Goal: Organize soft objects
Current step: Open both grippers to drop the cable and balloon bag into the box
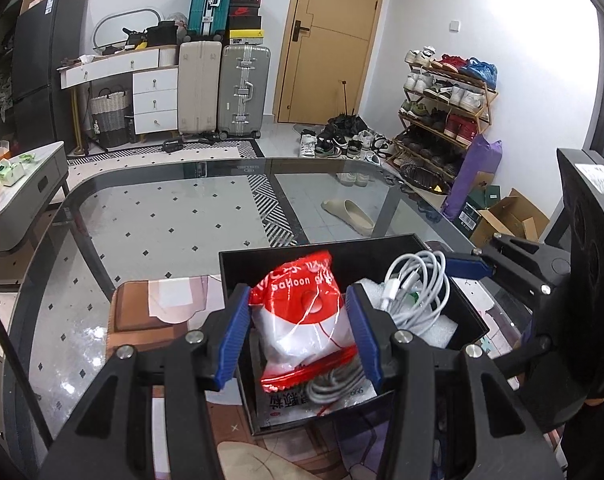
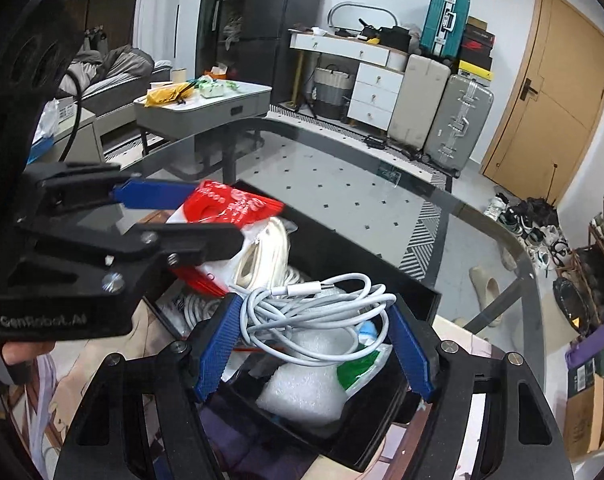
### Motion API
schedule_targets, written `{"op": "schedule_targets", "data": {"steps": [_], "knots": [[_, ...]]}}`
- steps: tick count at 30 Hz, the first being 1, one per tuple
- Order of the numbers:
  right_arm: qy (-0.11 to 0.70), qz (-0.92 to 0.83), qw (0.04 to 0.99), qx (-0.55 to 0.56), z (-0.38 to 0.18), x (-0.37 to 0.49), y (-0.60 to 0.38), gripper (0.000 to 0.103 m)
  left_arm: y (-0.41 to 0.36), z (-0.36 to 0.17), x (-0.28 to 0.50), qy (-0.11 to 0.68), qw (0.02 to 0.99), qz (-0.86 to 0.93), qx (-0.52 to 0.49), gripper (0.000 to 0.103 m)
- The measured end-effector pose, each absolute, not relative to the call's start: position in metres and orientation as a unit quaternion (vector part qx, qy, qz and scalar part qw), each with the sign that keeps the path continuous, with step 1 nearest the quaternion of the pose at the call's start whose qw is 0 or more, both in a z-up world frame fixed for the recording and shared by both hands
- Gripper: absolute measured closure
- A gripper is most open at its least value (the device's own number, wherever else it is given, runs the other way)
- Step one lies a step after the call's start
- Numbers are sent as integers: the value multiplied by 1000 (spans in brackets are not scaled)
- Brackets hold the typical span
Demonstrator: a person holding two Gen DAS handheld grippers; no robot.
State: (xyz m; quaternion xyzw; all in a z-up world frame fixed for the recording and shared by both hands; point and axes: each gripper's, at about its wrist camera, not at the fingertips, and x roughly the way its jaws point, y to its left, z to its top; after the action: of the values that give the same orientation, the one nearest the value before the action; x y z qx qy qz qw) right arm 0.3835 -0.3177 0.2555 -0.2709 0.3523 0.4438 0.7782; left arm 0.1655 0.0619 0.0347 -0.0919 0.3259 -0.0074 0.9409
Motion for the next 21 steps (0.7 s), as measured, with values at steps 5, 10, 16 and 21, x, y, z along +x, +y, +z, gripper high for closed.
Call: {"op": "schedule_targets", "data": {"steps": [5,10,16,21], "knots": [[364,450,773,-261,252,386,-321,28,61,33,169,329,940,-11,-92,55],[350,455,782,-244,264,382,-335,13,61,32,169,332,939,-11,-91,55],[336,434,801,-241,275,373,-350,7,59,36,165,340,936,-4,-87,44],[325,416,819,-226,283,369,-368,2,57,42,151,328,941,-7,-86,23]]}}
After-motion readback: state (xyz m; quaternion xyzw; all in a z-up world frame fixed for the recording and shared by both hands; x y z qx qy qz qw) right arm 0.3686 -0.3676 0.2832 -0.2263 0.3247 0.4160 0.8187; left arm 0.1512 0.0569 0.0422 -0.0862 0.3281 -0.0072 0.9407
